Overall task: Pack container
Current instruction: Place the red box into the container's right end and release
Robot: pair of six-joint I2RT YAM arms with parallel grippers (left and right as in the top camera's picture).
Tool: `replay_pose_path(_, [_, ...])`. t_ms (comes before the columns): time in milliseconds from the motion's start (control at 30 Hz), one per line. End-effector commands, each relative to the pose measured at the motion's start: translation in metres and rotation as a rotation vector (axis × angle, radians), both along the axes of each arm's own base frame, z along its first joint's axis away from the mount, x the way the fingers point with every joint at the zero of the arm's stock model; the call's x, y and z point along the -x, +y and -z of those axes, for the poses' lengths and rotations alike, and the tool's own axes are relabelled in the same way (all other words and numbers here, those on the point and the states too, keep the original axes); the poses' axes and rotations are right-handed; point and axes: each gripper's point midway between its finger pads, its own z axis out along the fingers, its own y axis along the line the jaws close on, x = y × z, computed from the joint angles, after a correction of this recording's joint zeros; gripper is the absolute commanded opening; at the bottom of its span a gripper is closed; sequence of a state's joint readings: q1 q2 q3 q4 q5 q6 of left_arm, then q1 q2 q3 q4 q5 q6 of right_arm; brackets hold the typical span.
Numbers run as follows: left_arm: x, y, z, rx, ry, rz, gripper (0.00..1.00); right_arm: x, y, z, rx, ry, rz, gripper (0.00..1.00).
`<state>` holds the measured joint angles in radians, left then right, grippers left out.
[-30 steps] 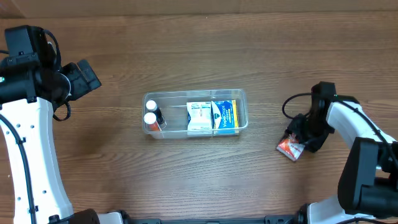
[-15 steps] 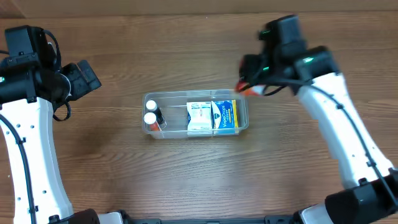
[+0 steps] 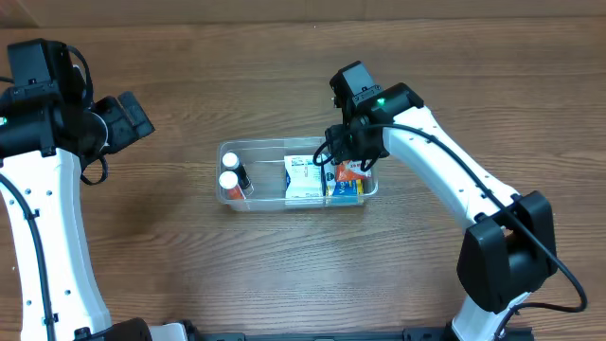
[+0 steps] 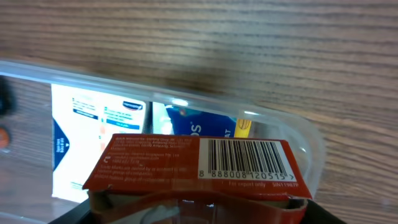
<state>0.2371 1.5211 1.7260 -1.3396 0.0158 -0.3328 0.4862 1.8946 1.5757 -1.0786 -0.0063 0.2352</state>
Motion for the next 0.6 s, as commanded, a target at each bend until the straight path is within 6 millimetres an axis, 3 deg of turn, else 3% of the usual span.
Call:
replay_pose_path(0, [-0.001, -0.001, -0.007, -0.011, -0.020, 0.024, 1.00, 0.009, -0.004, 0.017, 0.026, 0.024, -0.003, 0.66])
replay_pose_path(133, [-0.001, -0.001, -0.007, -0.011, -0.019, 0.024, 1.00, 0.017, -0.008, 0.031, 0.037, 0.051, -0.004, 0.66])
replay_pose_path(467, [0.000, -0.001, -0.006, -0.009, -0.012, 0.024, 1.00, 0.014, -0.007, 0.032, 0.030, 0.039, -0.004, 0.75])
replay_pose_path(500, [0.001, -0.002, -0.006, -0.009, -0.011, 0.024, 1.00, 0.014, -0.006, 0.031, 0.029, 0.038, -0.004, 0.79])
replay_pose_path(567, [0.001, -0.002, -0.005, -0.009, -0.008, 0.025, 1.00, 0.011, -0.007, 0.028, 0.035, 0.023, 0.001, 1.00])
